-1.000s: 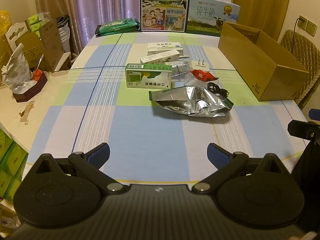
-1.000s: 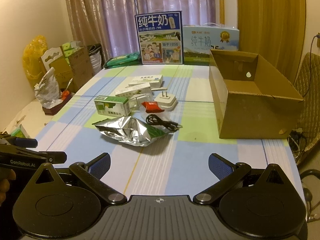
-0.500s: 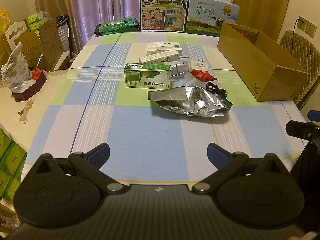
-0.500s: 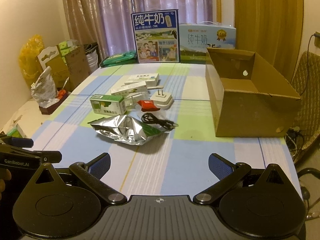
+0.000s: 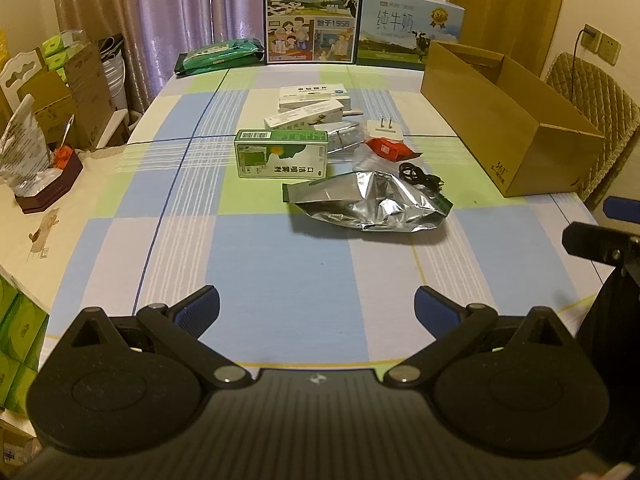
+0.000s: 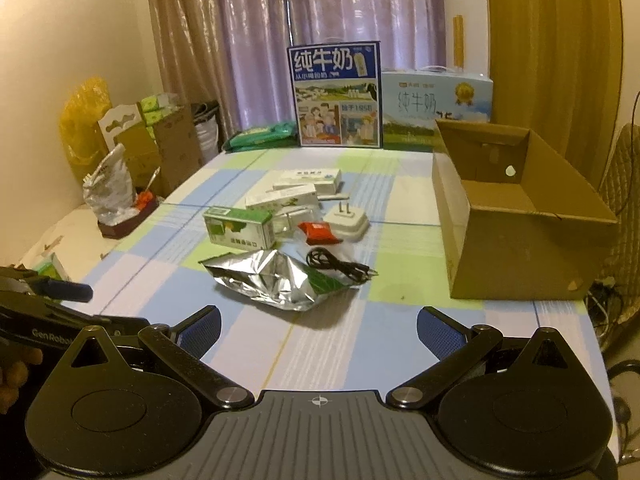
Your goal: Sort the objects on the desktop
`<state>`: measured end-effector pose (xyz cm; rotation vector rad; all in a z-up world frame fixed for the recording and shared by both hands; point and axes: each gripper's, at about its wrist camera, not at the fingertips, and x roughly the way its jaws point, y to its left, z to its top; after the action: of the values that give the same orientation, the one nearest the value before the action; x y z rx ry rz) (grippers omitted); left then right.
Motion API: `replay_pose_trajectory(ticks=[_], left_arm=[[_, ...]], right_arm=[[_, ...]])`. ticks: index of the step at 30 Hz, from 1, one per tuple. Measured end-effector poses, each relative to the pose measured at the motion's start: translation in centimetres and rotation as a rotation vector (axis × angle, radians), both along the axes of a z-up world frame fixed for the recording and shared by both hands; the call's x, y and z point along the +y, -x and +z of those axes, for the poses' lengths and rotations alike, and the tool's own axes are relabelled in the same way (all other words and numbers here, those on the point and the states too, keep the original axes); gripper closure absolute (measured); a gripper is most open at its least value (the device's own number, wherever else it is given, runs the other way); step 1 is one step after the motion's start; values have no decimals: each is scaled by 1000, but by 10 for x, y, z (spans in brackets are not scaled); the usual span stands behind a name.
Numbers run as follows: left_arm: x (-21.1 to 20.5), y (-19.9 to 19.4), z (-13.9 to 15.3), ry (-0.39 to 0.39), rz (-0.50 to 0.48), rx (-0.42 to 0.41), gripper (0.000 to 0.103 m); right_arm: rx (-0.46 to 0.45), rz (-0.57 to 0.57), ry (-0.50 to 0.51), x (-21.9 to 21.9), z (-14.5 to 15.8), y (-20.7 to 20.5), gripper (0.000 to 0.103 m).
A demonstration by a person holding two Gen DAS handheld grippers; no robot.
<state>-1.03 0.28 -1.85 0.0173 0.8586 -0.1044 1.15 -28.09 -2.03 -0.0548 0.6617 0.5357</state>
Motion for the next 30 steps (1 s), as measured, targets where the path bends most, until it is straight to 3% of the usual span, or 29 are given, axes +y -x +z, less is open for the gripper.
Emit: replay_pose_trajectory(ticks=[20, 30], left_arm=[[-3, -2, -1, 4, -69, -3, 1], [-4, -11, 0, -35, -120, -16, 1]], right_arm=[[15, 46, 39, 1, -3, -10, 2], [25, 73, 67, 5, -6, -18, 2]])
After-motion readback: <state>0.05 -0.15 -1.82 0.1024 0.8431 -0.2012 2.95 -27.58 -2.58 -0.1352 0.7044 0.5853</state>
